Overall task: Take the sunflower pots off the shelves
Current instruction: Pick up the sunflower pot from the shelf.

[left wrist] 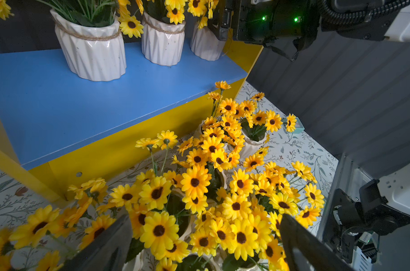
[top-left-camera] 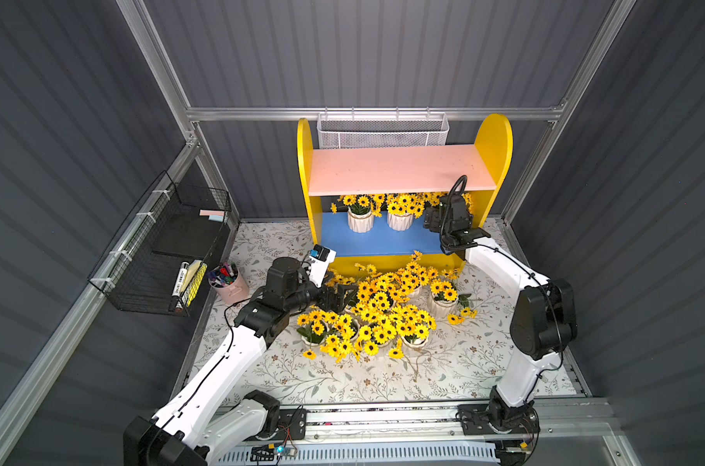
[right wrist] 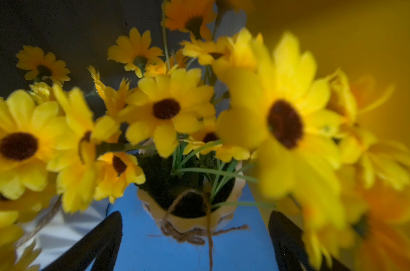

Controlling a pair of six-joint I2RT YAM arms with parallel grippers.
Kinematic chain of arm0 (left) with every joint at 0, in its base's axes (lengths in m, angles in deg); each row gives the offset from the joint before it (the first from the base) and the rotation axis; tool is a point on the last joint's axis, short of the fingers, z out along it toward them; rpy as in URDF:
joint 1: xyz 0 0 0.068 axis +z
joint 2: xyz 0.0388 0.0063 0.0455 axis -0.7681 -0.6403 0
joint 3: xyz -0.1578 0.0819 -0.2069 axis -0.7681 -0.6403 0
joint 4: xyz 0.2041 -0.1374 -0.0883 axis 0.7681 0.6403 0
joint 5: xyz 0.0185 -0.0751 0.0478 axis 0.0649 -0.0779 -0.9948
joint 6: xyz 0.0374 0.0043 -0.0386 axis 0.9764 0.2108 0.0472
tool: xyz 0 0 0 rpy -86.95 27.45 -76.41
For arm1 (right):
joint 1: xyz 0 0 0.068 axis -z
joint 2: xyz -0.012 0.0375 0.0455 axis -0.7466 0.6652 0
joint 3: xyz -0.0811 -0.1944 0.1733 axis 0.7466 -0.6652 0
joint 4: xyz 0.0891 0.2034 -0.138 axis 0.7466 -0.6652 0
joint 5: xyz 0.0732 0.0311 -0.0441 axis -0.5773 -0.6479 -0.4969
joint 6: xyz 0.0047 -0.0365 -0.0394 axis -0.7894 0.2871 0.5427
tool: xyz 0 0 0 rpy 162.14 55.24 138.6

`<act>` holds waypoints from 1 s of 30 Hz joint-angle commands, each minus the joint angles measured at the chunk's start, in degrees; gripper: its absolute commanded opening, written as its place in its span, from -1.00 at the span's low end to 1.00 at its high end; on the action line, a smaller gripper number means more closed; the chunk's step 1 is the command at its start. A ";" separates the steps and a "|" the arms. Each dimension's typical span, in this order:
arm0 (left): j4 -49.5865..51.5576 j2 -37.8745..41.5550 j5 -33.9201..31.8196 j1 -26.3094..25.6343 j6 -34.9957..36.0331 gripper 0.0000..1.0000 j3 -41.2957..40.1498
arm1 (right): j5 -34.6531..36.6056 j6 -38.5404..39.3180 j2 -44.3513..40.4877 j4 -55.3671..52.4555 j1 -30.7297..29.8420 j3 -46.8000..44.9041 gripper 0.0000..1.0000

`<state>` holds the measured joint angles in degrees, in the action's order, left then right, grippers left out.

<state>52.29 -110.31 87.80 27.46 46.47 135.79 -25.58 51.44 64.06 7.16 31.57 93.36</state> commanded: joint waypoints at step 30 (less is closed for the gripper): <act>-1.10 0.47 0.79 -1.53 1.84 0.99 -1.32 | -0.12 3.44 7.94 12.64 2.84 1.35 0.98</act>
<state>52.20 -110.27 87.80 26.30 47.32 135.15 -27.37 53.40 70.36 19.07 33.67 92.59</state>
